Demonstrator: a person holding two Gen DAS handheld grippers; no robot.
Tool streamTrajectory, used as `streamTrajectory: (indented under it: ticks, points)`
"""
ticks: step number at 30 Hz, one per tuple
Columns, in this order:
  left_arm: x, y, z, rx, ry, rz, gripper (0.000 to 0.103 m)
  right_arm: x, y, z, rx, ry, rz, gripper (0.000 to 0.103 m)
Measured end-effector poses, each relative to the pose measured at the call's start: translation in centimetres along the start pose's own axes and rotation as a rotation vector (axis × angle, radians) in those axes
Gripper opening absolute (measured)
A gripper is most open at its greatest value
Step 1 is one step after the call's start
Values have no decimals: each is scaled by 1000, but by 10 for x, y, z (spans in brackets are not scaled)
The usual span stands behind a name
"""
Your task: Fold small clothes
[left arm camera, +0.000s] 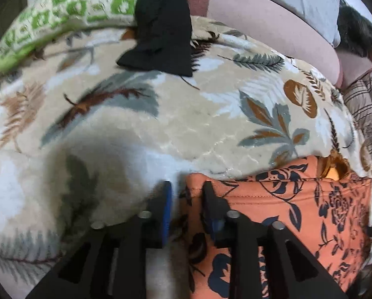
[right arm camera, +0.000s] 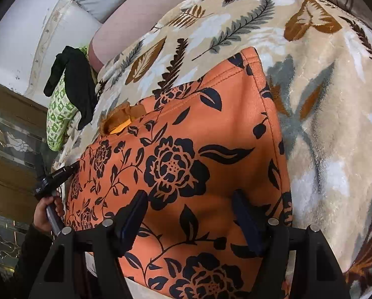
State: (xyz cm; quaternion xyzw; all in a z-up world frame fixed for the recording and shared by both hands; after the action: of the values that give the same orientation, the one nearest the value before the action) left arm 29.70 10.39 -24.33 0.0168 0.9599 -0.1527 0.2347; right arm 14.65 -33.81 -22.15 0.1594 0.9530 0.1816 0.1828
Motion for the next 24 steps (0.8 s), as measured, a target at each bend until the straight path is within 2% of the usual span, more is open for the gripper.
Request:
streamTrajectory:
  ticks: [3, 5, 7, 9, 10, 12, 13, 14, 15, 17, 18, 20, 22, 24]
  points:
    - [-1, -4, -34, -43, -66, 46, 31, -1, 2, -10, 12, -7, 16, 73]
    - [4, -12, -61, -32, -115, 85, 34, -1, 8, -24, -15, -29, 21, 74]
    - [15, -27, -83, -9, -140, 137, 45, 0, 17, -35, -66, -43, 19, 74]
    - [33, -40, -100, -21, -166, 142, 68, 2, 21, -35, -113, -34, 28, 74]
    - [42, -43, -103, -27, -163, 139, 70, 1, 16, -29, -120, -25, 51, 74]
    - [65, -48, -102, -35, -130, 121, 70, -3, -7, -13, -78, -11, 114, 76]
    - [75, -51, -100, -37, -106, 110, 70, -5, -22, -8, -76, -10, 186, 72]
    - [84, -55, -100, -32, -95, 101, 70, -9, -25, -13, -120, -23, 261, 72]
    - [94, -61, -103, -14, -104, 94, 70, -12, -21, -21, -118, -46, 253, 72]
    - [105, -72, -106, 11, -110, 109, 70, -21, 0, -38, -101, -107, 136, 73]
    - [108, -78, -102, 23, -102, 129, 70, -25, 9, -39, -122, -104, 108, 73]
    - [118, -83, -90, -1, -70, 162, 70, -36, 15, -32, -148, -81, 109, 74]
    - [122, -80, -77, -24, -41, 166, 70, -54, 8, -17, -154, -73, 121, 74]
    - [122, -77, -70, -46, -36, 177, 70, -74, -26, 5, -63, -71, 177, 73]
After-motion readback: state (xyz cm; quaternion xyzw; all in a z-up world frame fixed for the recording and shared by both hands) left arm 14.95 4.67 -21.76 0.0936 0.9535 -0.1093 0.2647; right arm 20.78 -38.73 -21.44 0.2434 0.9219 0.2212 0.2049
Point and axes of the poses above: each gripper's, at about its wrist camera, not at the fingertips, and z roughly the way its jaws point, y to its left, x to its underside, the point moved 10 cm from there along z, roughly the way its jaws point, and after that the axes turned 8 degrees about x, right-handed, at the moved point
